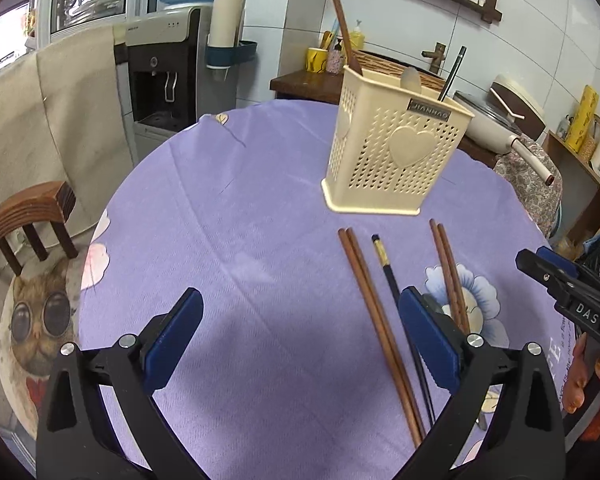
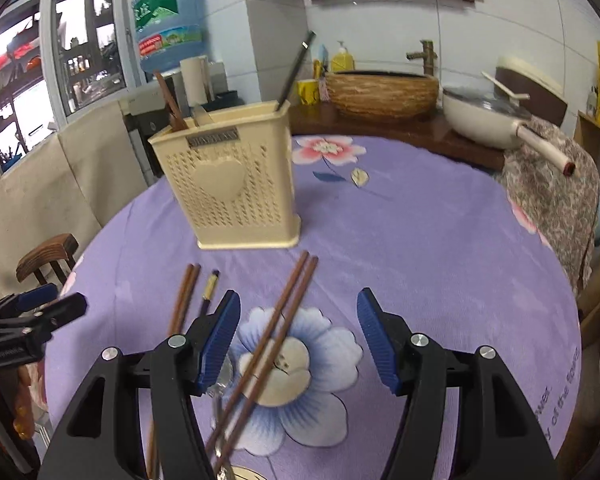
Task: Organize utensils
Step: 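Grasp a brown chopstick with the left tool while the right tool grasps another brown chopstick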
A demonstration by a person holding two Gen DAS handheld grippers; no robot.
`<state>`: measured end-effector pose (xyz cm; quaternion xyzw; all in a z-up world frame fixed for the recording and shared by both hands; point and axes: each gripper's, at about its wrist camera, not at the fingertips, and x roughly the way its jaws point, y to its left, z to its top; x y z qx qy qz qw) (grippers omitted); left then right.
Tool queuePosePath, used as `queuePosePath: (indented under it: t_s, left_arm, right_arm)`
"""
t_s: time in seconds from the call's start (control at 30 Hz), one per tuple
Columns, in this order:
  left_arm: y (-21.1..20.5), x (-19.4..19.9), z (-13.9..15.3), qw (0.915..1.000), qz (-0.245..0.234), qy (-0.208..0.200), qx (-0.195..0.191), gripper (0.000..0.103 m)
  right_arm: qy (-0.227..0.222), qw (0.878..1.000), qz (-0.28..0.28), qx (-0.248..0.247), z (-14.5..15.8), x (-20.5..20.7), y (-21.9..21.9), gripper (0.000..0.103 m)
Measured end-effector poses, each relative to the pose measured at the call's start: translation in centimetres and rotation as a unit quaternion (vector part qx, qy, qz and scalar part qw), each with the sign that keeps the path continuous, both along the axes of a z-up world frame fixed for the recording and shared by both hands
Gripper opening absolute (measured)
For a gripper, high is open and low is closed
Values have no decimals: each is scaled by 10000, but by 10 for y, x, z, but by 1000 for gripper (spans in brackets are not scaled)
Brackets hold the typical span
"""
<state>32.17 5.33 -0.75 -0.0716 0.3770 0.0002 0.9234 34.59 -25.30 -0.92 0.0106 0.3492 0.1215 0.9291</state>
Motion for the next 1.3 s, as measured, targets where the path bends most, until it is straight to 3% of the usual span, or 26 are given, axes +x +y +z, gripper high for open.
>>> queuePosePath:
  t_s: [0.23, 0.43, 0.63, 1.0, 1.3]
  left_arm:
    - [-7, -8, -14, 9998, -110, 140, -15, 96]
    - [-21, -6, -24, 9992, -285, 286, -25, 88]
    - [-29, 6, -31, 9980, -408, 483, -20, 67]
    - [-38, 18, -34, 9969, -525, 582, -45, 61]
    - [-47, 38, -39, 9951, -620, 747, -181, 47]
  right_arm:
    - [388, 9992, 13, -7, -24, -1, -1, 60]
    - [734, 9973, -13, 35, -37, 16, 12, 47]
    - [1226, 9920, -161, 263, -49, 51, 18, 34]
    - [1355, 9897, -447, -90, -57, 86, 36, 12]
    - [1321, 9897, -553, 40, -60, 95, 34, 10]
